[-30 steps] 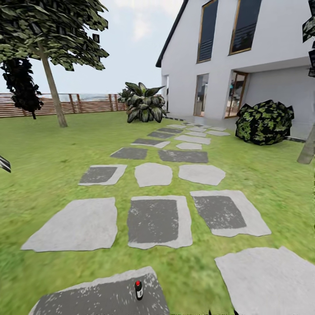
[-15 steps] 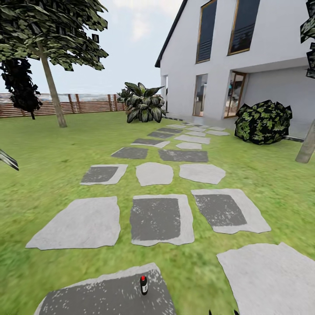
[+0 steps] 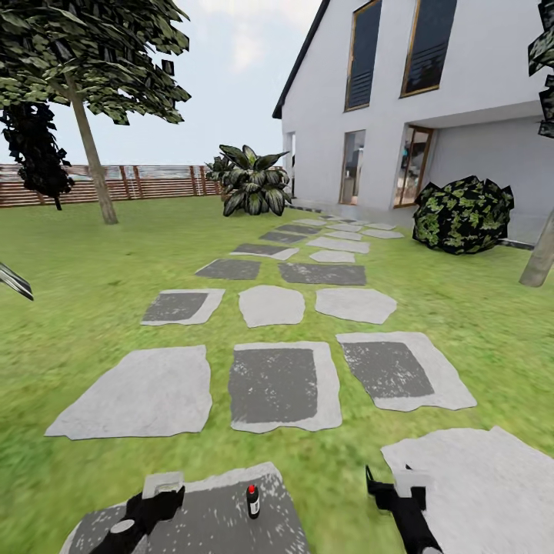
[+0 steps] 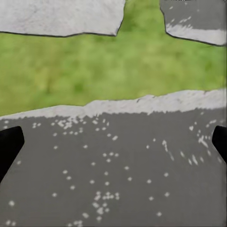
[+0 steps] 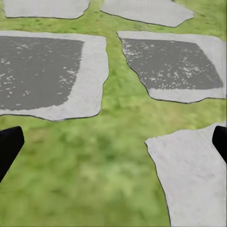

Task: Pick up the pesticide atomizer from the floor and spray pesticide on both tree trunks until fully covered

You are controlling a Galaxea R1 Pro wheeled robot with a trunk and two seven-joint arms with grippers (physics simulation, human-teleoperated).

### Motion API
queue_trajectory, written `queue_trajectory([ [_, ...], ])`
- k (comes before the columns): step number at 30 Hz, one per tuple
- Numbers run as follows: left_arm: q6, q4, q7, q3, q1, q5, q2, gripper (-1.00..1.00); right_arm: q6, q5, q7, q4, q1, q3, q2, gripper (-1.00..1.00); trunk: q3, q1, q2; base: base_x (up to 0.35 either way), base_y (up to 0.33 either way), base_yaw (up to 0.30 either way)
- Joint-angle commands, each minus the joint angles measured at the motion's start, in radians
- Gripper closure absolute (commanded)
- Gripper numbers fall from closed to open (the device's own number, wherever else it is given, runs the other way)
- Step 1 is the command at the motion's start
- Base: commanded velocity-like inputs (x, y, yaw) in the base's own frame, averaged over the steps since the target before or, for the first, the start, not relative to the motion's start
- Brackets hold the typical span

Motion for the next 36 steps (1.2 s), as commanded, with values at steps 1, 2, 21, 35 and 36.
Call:
queue_trajectory([
  [1,0.016,-0.003,-0.002,0.002,-0.012,-0.002,0.000,-1.00,0.036,0.010,-0.006,-0.038,-0.011,-0.001,0.000,-1.00,-0.001,0.000,0.000,0.000,0.000,0.000],
  [2,0.022,-0.005,-0.002,0.001,-0.016,-0.004,0.000,-1.00,0.052,0.010,-0.006,-0.056,-0.016,-0.001,0.000,-1.00,-0.001,0.000,0.000,0.000,0.000,0.000],
  [21,0.044,-0.017,-0.009,-0.001,-0.029,-0.017,0.008,-1.00,0.148,0.007,-0.002,-0.207,-0.033,-0.001,0.000,-1.00,-0.001,0.000,0.000,0.000,0.000,-0.103],
  [35,0.044,-0.019,-0.012,0.000,-0.033,-0.017,0.008,-1.00,0.148,0.007,-0.002,-0.204,-0.033,-0.001,0.000,-1.00,-0.001,0.000,0.000,-0.045,0.219,-0.298],
  [36,0.044,-0.019,-0.012,0.000,-0.033,-0.017,0.007,-1.00,0.148,0.007,-0.002,-0.204,-0.033,-0.001,-0.001,-1.00,-0.001,0.000,0.000,-0.072,0.127,-0.300],
])
